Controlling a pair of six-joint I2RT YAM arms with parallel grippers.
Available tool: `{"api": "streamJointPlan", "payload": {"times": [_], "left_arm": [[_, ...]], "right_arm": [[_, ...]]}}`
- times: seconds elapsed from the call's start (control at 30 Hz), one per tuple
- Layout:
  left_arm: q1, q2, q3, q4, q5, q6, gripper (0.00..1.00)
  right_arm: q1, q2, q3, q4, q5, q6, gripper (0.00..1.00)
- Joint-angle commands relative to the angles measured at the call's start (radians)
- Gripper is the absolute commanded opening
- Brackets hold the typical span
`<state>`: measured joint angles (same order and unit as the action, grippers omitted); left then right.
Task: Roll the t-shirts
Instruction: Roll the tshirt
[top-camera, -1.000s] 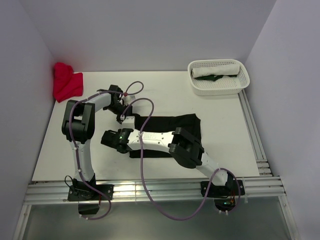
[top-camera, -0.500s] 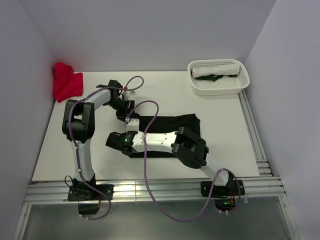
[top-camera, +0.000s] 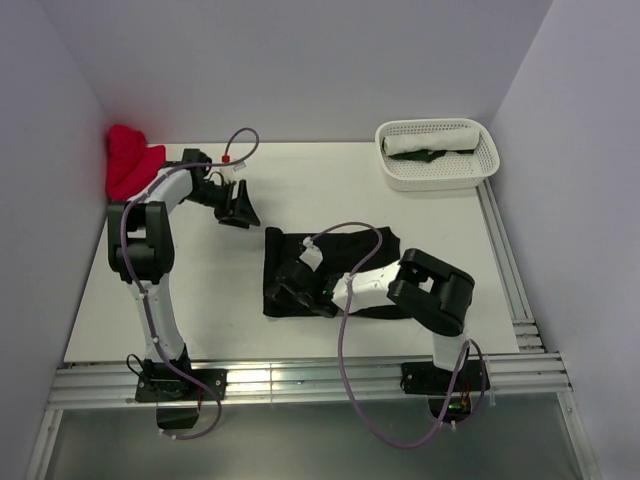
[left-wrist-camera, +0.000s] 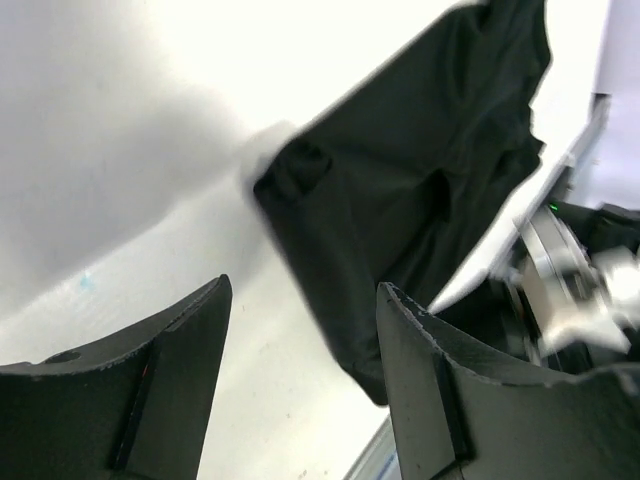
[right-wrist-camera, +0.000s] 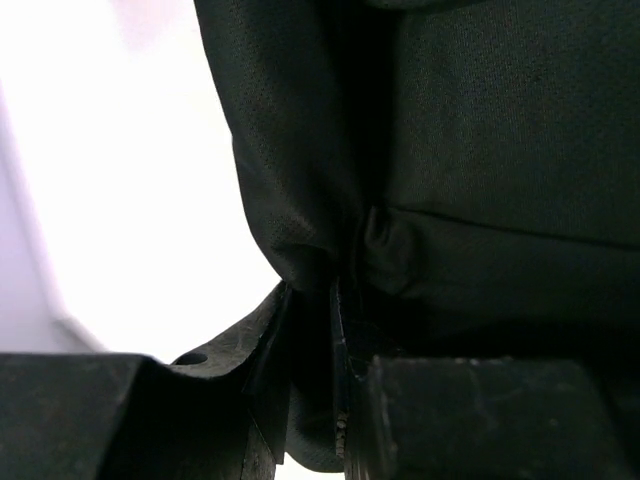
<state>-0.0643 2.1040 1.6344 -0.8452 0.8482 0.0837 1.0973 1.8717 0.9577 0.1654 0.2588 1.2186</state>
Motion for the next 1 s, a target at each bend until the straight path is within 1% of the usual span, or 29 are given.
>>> {"api": "streamJointPlan", "payload": {"times": [0.0, 0.03, 0.1, 0.17, 0.2, 0.3, 0.33, 0.43, 0.47, 0.53, 0.6, 0.63, 0.67, 0.7, 0.73, 0.77, 0.8, 0.83, 0.87, 0.9, 0.97], "left_arm": [[0.017, -0.05, -0.063, 0.001, 0.152, 0.08, 0.66], [0.024, -0.045, -0.096, 0.012, 0.164, 0.085, 0.66], [0.029, -0.039, -0.137, 0.038, 0.199, 0.096, 0.66], [0.029, -0.035, -0.168, 0.063, 0.227, 0.093, 0.67], [0.029, -0.03, -0.195, 0.093, 0.242, 0.088, 0.67], [0.026, -0.012, -0.241, 0.136, 0.25, 0.064, 0.67], [0.026, -0.009, -0.254, 0.174, 0.236, 0.054, 0.67], [0.023, 0.011, -0.291, 0.228, 0.181, 0.015, 0.65], [0.021, 0.017, -0.297, 0.238, 0.166, -0.002, 0.63], [0.017, 0.03, -0.304, 0.258, 0.108, -0.025, 0.6], [0.011, 0.034, -0.301, 0.27, 0.068, -0.053, 0.52], [0.009, 0.033, -0.298, 0.271, 0.045, -0.064, 0.44], [0.008, 0.031, -0.291, 0.273, -0.016, -0.076, 0.37], [0.001, 0.027, -0.286, 0.271, -0.044, -0.076, 0.31], [-0.002, 0.027, -0.283, 0.265, -0.064, -0.111, 0.24], [-0.005, 0.024, -0.278, 0.259, -0.102, -0.111, 0.21], [-0.014, 0.016, -0.271, 0.246, -0.125, -0.113, 0.17], [-0.022, 0.014, -0.268, 0.238, -0.145, -0.11, 0.13], [-0.028, 0.011, -0.266, 0.232, -0.174, -0.104, 0.12], [-0.038, 0.004, -0.266, 0.224, -0.188, -0.104, 0.11], [-0.049, -0.002, -0.265, 0.218, -0.208, -0.096, 0.08]], "right_arm": [[-0.042, 0.015, -0.128, 0.374, -0.176, 0.073, 0.08], [-0.048, 0.024, -0.161, 0.466, -0.193, 0.085, 0.08], [-0.062, 0.062, -0.184, 0.548, -0.237, 0.117, 0.08], [-0.07, 0.108, -0.214, 0.675, -0.254, 0.154, 0.08], [-0.073, 0.125, -0.229, 0.763, -0.291, 0.171, 0.08], [-0.077, 0.191, -0.238, 0.87, -0.317, 0.225, 0.08], [-0.079, 0.205, -0.238, 0.913, -0.326, 0.243, 0.07], [-0.077, 0.237, -0.238, 0.957, -0.337, 0.265, 0.07], [-0.079, 0.244, -0.238, 0.961, -0.336, 0.268, 0.07], [-0.079, 0.239, -0.234, 0.935, -0.336, 0.26, 0.07], [-0.079, 0.224, -0.223, 0.88, -0.331, 0.246, 0.07], [-0.079, 0.215, -0.22, 0.858, -0.326, 0.23, 0.07], [-0.077, 0.195, -0.221, 0.837, -0.313, 0.223, 0.07], [-0.076, 0.182, -0.22, 0.782, -0.303, 0.214, 0.07], [-0.076, 0.169, -0.217, 0.752, -0.296, 0.196, 0.08], [-0.077, 0.141, -0.214, 0.714, -0.279, 0.184, 0.08], [-0.077, 0.127, -0.2, 0.622, -0.27, 0.17, 0.08], [-0.074, 0.1, -0.191, 0.573, -0.26, 0.139, 0.08], [-0.073, 0.086, -0.179, 0.525, -0.242, 0.124, 0.1], [-0.07, 0.075, -0.15, 0.423, -0.21, 0.111, 0.17], [-0.056, 0.043, -0.113, 0.32, -0.173, 0.075, 0.27]]}}
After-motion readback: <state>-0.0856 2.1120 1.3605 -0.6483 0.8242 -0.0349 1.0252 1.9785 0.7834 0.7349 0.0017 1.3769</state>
